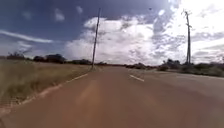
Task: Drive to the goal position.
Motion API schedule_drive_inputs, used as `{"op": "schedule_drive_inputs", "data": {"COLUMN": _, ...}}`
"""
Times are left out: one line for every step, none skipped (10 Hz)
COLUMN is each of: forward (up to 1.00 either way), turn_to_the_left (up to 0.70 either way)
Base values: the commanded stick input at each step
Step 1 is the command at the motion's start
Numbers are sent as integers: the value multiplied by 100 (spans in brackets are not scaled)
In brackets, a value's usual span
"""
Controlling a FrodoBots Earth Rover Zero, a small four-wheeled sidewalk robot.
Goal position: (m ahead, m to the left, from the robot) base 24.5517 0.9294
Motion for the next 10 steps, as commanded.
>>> {"op": "schedule_drive_inputs", "data": {"forward": 100, "turn_to_the_left": 0}}
{"op": "schedule_drive_inputs", "data": {"forward": 100, "turn_to_the_left": 0}}
{"op": "schedule_drive_inputs", "data": {"forward": 100, "turn_to_the_left": 0}}
{"op": "schedule_drive_inputs", "data": {"forward": 100, "turn_to_the_left": 0}}
{"op": "schedule_drive_inputs", "data": {"forward": 100, "turn_to_the_left": 0}}
{"op": "schedule_drive_inputs", "data": {"forward": 100, "turn_to_the_left": 0}}
{"op": "schedule_drive_inputs", "data": {"forward": 100, "turn_to_the_left": 0}}
{"op": "schedule_drive_inputs", "data": {"forward": 100, "turn_to_the_left": 0}}
{"op": "schedule_drive_inputs", "data": {"forward": 100, "turn_to_the_left": 0}}
{"op": "schedule_drive_inputs", "data": {"forward": 100, "turn_to_the_left": 0}}
